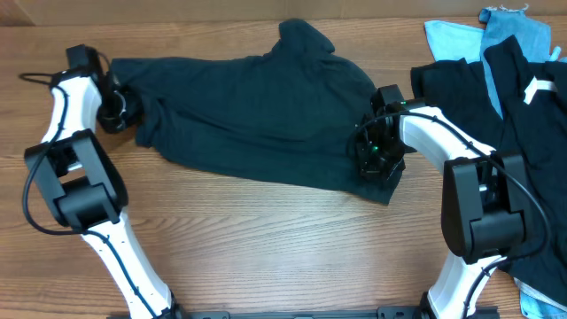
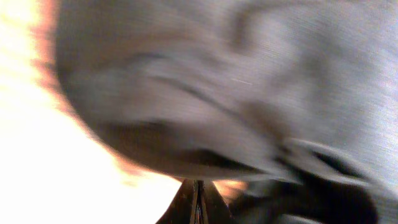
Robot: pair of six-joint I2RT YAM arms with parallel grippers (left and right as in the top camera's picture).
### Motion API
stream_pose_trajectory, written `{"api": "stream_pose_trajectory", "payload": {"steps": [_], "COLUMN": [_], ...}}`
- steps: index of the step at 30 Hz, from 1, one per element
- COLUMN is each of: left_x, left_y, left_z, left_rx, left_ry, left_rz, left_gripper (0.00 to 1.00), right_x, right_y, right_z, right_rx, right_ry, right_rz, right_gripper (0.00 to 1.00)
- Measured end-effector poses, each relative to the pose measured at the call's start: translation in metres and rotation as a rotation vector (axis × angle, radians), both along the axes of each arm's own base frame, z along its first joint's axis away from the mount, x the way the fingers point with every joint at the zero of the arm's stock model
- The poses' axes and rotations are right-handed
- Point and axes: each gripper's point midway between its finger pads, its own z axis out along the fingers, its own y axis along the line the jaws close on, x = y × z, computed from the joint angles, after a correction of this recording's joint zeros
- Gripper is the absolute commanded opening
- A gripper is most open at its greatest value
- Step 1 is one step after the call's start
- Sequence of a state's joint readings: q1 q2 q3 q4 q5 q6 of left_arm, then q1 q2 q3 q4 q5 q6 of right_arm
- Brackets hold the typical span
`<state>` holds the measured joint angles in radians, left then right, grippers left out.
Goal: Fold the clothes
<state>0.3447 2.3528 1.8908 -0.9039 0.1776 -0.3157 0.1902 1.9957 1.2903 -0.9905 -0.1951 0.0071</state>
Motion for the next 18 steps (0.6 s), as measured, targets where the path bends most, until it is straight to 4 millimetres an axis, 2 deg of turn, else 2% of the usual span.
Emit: {"api": "stream_pose_trajectory", "payload": {"steps": [1, 2, 3, 6, 8, 10, 11, 13, 15, 18], "left_x": [-0.005, -0.007, -0.017, -0.037, -0.046, -0.04, -0.034, -0.022, 0.001, 0.018], "left_y": [0.016, 0.022, 0.047, 0.089, 0.099, 0.086, 0.076, 0.051, 0.012, -0.017], "left_z": [0.0, 0.0, -0.001, 0.001, 0.003, 0.006, 0.007, 0.008, 0.011, 0.014], "left_rx": [0.009, 0.012, 0.018, -0.004, -0.047, -0.106, -0.125, -0.143, -0.152, -0.162], "left_ry": [0.005, 0.007, 0.009, 0.003, -0.004, -0.03, -0.039, -0.05, -0.08, -0.109], "left_rz": [0.032, 0.044, 0.096, 0.193, 0.224, 0.202, 0.178, 0.126, 0.038, 0.001], "left_gripper": [0.04, 0.04, 0.04, 0.05, 0.3, 0.5, 0.54, 0.53, 0.52, 0.5], "right_x": [0.0, 0.0, 0.0, 0.0, 0.001, 0.001, 0.001, 0.001, 0.001, 0.0], "right_y": [0.0, 0.0, 0.0, 0.0, 0.0, 0.0, 0.0, 0.0, 0.0, 0.0], "right_z": [0.0, 0.0, 0.0, 0.0, 0.0, 0.0, 0.0, 0.0, 0.0, 0.0], "right_rx": [0.0, -0.001, 0.0, 0.0, 0.0, 0.0, 0.0, 0.0, -0.001, -0.001], "right_ry": [-0.001, 0.0, -0.001, -0.002, -0.003, -0.003, -0.003, -0.002, -0.001, 0.0], "right_rz": [0.001, 0.001, 0.001, 0.001, 0.001, 0.0, 0.0, -0.002, -0.007, -0.008], "right_gripper": [0.06, 0.06, 0.06, 0.06, 0.06, 0.06, 0.06, 0.06, 0.06, 0.06]}}
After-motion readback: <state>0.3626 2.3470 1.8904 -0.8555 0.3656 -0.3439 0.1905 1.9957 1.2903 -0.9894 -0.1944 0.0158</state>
